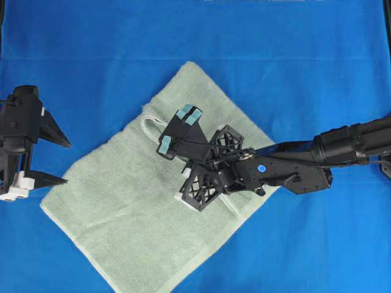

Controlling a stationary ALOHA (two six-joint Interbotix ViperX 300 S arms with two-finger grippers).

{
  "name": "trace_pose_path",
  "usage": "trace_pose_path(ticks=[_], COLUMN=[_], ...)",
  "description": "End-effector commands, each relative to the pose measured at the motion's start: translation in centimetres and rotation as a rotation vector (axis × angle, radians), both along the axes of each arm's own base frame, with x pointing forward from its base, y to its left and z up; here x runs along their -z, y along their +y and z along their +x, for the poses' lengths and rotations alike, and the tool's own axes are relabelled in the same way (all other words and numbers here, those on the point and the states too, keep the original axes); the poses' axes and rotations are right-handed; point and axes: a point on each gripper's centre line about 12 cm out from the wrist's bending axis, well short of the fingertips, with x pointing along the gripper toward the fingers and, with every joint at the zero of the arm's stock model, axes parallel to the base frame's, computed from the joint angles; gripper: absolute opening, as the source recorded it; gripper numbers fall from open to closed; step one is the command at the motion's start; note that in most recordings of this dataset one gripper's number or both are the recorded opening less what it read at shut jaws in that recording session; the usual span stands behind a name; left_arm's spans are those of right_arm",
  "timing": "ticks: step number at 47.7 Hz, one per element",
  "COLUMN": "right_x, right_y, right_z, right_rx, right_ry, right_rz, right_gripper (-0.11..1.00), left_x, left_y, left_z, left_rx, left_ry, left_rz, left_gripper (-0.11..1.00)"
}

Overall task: Fold a bath towel.
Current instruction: 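Fold the upper end down toward the middle with the right gripper and release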

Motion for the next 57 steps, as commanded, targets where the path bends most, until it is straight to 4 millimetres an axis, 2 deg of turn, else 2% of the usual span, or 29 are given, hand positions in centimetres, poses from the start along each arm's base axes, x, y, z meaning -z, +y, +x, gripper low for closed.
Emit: trace_pose_path(ticks=[1,11,18,22,26,31,33,38,46,50,57], right_x=[-1.3,-1.4,-1.4,-2.0,-3.7,-6.0,-7.2,-8.6,-9.4,-9.2,-9.1], right_y=[0.4,0.3,0.3,0.3,0.1,0.0,-0.1,-0.7,-1.7,-2.0,-2.9], right_z=[0.5,0.6,0.5,0.4,-0.2,-1.2,-2.0,-3.8,-6.8,-7.5,-8.3], right_rx=[-0.015,-0.01,-0.007,-0.005,-0.004,-0.009,-0.005,0.009,0.021,0.02,0.022], right_ry=[-0.053,-0.053,-0.047,-0.044,-0.055,-0.069,-0.075,-0.072,-0.073,-0.076,-0.097], right_rz=[0.014,0.015,0.009,-0.001,-0.023,-0.061,-0.074,-0.089,-0.091,-0.087,-0.086], right_gripper=[0.15,0.17,0.58,0.69,0.66,0.67,0.66,0.66,0.66,0.66,0.66], left_x=[-0.4,-0.5,-0.5,-0.5,-0.6,-0.7,-0.7,-0.7,-0.8,-1.0,-2.3], left_y=[0.0,0.0,0.0,0.0,0.0,0.0,0.0,0.0,-0.1,-0.5,-3.0], left_z=[0.3,0.3,0.3,0.3,0.2,0.2,0.2,0.2,0.2,0.2,0.2], left_rx=[0.001,0.002,0.006,0.016,0.031,0.053,0.061,0.074,0.084,0.106,0.279], left_ry=[-0.012,-0.014,-0.015,-0.019,-0.025,-0.036,-0.04,-0.042,-0.047,-0.06,-0.176], left_rz=[0.0,0.001,0.007,0.016,0.033,0.058,0.067,0.082,0.087,0.088,0.153], left_gripper=[0.86,0.86,0.86,0.86,0.86,0.86,0.86,0.86,0.86,0.86,0.85])
